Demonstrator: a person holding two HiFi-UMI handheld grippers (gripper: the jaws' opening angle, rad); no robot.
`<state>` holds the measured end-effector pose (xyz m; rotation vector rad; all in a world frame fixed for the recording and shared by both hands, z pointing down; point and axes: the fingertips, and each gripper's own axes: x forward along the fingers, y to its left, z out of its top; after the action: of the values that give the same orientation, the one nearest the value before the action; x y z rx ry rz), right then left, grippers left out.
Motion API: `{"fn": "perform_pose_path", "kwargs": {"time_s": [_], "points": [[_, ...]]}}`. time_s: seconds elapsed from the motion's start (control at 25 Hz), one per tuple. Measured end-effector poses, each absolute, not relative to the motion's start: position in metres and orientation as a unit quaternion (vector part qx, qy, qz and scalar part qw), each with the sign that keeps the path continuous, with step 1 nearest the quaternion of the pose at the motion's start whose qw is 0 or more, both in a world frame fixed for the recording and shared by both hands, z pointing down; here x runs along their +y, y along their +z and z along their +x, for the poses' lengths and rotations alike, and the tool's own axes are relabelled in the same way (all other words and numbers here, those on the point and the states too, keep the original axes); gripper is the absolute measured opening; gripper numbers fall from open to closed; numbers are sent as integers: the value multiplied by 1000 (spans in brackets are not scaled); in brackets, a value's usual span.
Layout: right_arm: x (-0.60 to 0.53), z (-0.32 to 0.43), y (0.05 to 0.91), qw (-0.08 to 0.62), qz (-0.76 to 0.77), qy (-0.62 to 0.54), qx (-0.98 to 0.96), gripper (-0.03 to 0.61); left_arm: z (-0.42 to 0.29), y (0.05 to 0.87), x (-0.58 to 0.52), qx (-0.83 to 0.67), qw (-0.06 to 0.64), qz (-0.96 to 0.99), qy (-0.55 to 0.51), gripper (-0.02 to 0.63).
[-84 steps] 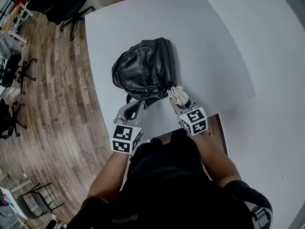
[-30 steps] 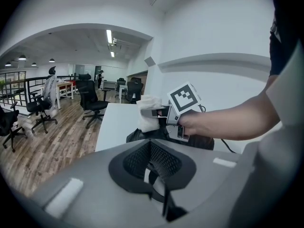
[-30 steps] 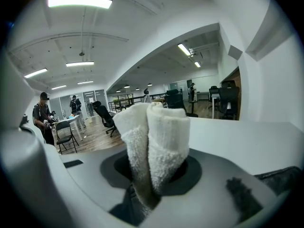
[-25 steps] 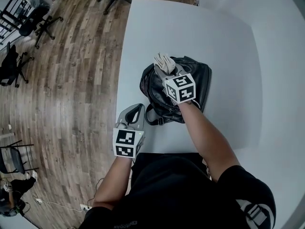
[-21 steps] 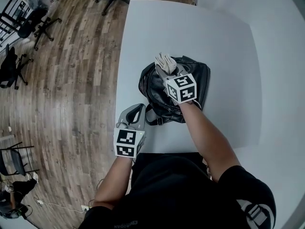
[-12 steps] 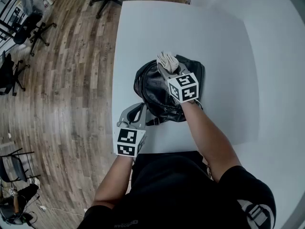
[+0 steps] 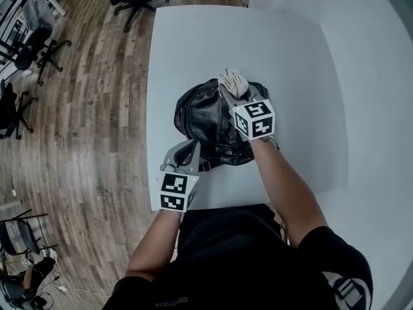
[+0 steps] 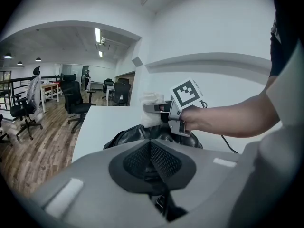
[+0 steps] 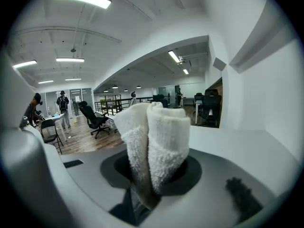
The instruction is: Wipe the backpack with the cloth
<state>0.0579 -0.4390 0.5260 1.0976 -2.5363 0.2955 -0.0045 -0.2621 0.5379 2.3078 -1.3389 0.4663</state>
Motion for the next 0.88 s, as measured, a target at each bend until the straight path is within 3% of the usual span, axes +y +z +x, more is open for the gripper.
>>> {"fn": "perform_pose_path", "kwargs": {"time_s": [0.88], "points": [[-436,139,481,147,445,84,-879,110,26,523,-269,-472,192,844,166,6]]}}
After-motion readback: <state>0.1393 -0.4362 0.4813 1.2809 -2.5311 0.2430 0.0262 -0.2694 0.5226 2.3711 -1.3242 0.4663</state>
